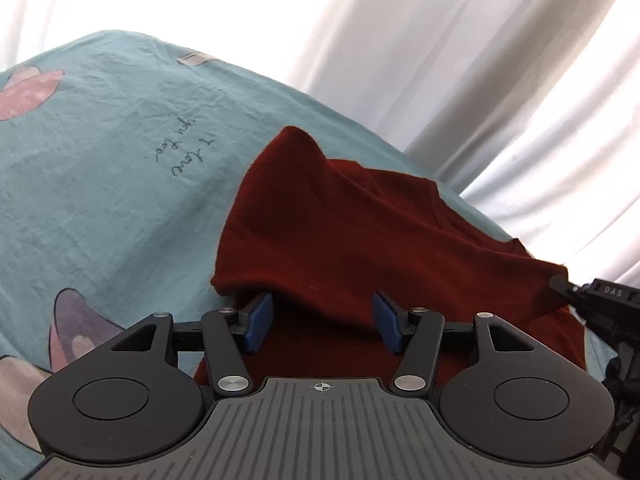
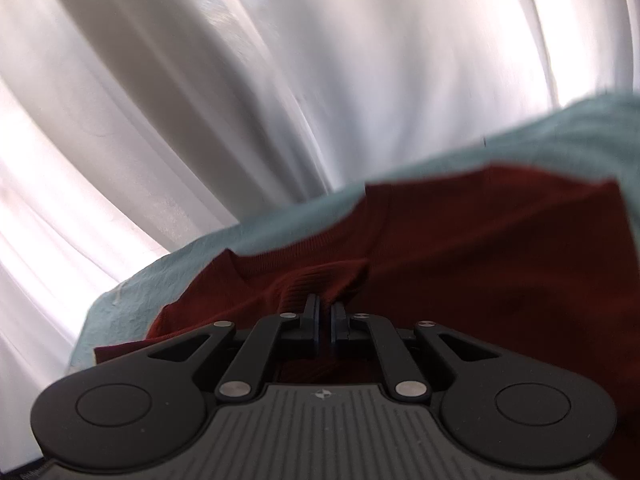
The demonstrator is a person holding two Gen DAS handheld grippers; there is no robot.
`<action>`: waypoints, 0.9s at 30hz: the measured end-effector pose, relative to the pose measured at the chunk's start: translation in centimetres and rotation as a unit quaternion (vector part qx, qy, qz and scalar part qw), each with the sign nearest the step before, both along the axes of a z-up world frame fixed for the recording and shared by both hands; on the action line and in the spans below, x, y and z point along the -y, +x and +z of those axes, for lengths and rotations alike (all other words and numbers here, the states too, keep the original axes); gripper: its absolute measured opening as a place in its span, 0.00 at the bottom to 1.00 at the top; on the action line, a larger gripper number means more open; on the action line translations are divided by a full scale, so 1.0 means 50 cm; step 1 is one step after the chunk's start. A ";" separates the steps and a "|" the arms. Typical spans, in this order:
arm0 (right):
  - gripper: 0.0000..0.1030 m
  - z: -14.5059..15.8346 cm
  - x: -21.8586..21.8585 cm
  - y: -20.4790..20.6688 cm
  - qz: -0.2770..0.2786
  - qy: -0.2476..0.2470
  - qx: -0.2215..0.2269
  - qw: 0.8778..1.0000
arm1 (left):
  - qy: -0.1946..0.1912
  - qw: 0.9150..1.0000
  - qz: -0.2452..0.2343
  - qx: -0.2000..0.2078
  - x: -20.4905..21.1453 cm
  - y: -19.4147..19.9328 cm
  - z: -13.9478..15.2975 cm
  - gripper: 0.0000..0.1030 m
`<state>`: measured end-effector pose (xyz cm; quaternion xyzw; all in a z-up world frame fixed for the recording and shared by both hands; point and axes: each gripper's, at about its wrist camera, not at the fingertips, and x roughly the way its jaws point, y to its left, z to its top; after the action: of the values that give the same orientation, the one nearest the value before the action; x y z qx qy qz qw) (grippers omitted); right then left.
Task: Fold small clothes
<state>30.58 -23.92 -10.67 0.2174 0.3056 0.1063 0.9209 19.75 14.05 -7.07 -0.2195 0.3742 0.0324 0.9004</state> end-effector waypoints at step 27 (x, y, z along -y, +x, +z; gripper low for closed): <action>0.10 -0.045 0.081 0.018 -0.064 0.006 -0.043 0.997 | 0.033 0.998 -0.046 0.007 0.043 0.048 0.019 0.71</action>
<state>31.45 -27.98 -12.93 0.2463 0.3296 0.0392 0.9106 22.13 11.88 -6.13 -0.1722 0.3759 0.0021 0.9105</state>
